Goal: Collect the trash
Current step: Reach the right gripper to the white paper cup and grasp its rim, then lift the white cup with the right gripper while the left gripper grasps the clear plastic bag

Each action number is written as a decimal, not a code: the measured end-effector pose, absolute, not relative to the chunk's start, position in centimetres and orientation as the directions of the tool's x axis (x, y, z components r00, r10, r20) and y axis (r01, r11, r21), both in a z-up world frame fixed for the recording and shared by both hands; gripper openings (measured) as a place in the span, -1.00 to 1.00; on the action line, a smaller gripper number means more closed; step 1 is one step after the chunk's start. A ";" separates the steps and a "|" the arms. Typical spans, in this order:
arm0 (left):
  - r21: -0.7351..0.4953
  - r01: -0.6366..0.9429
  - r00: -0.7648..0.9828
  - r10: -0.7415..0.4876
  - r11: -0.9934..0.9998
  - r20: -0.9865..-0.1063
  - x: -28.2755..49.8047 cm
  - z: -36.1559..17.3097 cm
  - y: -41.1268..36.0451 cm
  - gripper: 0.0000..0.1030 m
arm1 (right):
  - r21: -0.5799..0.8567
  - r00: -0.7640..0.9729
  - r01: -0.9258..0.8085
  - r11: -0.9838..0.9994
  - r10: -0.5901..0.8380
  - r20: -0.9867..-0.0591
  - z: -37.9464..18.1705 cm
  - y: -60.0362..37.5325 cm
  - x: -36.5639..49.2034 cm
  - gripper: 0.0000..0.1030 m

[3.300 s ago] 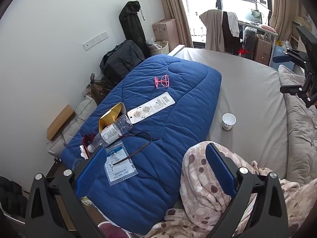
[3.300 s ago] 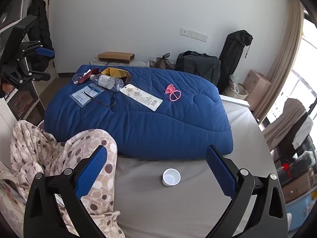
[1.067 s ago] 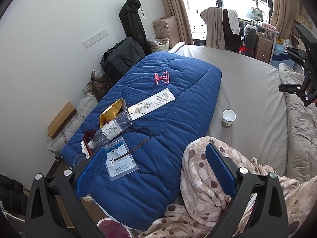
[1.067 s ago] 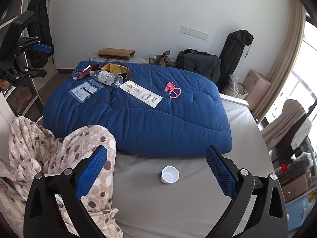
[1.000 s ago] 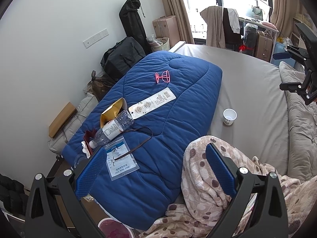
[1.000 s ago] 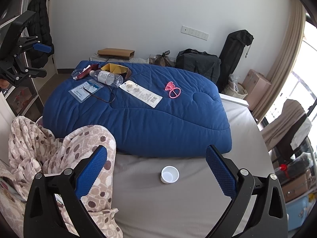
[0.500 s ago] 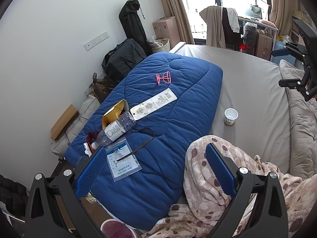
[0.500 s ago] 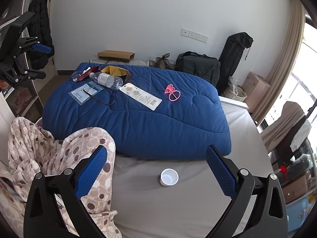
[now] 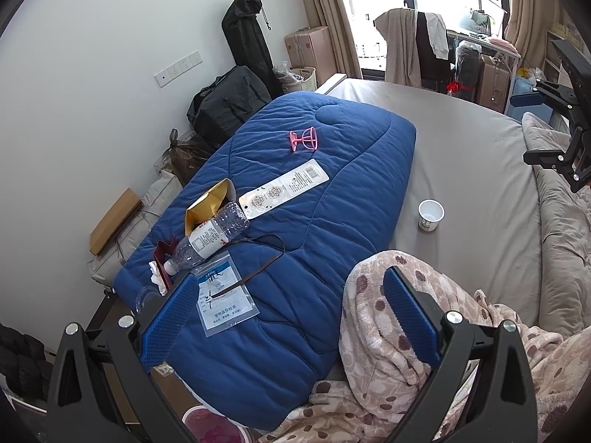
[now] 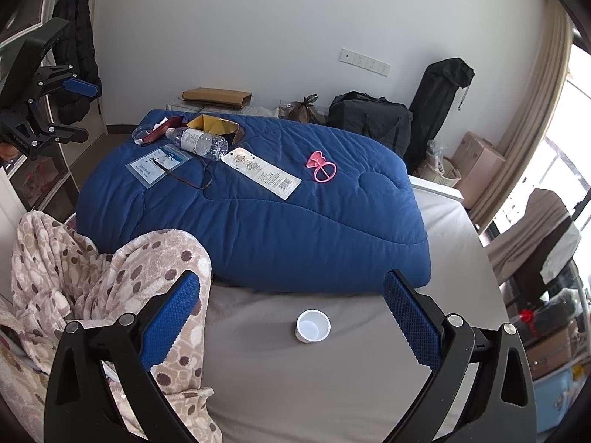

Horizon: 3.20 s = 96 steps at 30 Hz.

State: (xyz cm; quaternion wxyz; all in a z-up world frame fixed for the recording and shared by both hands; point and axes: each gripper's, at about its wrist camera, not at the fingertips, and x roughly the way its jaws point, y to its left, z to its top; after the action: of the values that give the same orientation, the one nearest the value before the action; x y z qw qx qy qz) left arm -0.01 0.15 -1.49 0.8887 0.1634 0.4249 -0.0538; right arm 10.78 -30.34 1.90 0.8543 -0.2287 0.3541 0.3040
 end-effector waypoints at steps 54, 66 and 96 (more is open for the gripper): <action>0.338 -0.024 0.775 0.231 0.941 -0.588 7.2 -18.9 6.0 0.90 | 0.407 0.476 -0.311 0.859 0.511 -0.715 -19.9 -30.8 20.4 -0.93; 0.190 -0.189 0.670 0.268 0.963 -0.693 6.1 -22.4 12.7 0.90 | 0.372 0.478 -0.395 0.840 0.534 -0.698 -16.8 -30.8 19.7 -0.92; 0.013 -0.352 0.654 0.256 0.936 -0.712 3.8 -18.9 17.8 -0.98 | 0.362 0.474 -0.529 0.767 0.621 -0.624 -11.7 -25.7 19.0 -0.92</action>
State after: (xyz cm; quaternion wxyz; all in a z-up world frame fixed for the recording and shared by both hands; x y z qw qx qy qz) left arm 3.82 17.80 -18.94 0.9071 -0.0633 0.3810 0.1676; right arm 19.02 -25.70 -11.65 0.8565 0.0595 0.3874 0.3359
